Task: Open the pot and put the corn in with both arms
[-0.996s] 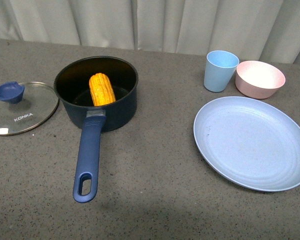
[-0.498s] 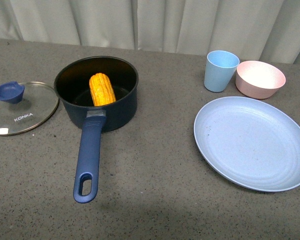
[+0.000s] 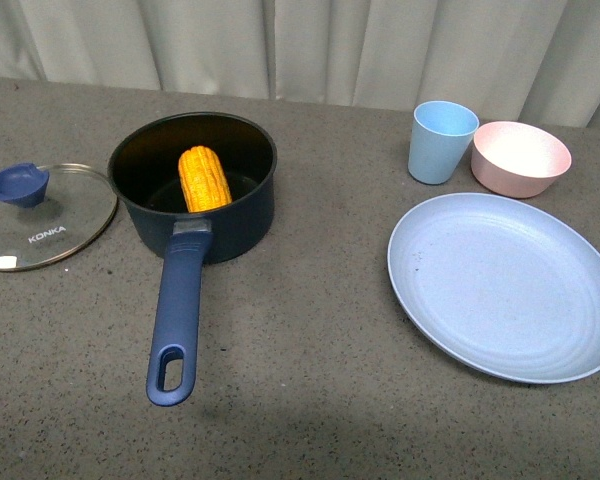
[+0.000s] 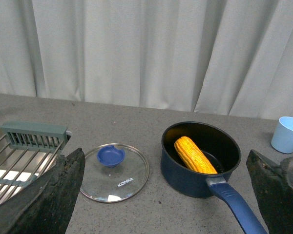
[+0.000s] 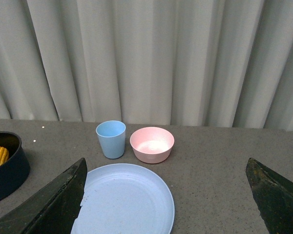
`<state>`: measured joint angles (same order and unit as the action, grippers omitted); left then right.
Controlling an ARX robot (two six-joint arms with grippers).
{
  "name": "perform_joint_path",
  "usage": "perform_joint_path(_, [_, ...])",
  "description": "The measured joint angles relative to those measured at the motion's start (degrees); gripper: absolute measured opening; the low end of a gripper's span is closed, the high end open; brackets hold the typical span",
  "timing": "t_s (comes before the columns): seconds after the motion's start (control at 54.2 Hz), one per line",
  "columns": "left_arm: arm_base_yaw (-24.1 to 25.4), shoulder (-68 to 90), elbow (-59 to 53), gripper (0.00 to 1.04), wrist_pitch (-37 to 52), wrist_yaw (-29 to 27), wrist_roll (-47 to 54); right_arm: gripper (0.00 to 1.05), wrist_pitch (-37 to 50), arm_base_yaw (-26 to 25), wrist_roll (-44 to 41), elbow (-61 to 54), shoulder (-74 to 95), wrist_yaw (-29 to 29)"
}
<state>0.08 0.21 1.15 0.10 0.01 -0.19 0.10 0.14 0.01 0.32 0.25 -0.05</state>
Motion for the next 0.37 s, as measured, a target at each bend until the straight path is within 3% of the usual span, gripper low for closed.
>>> perform_joint_path(0.369, [0.0,0.0,0.0,0.98,0.0,0.0,0.0,0.95,0.0,0.0,0.0,0.0,0.0,0.0])
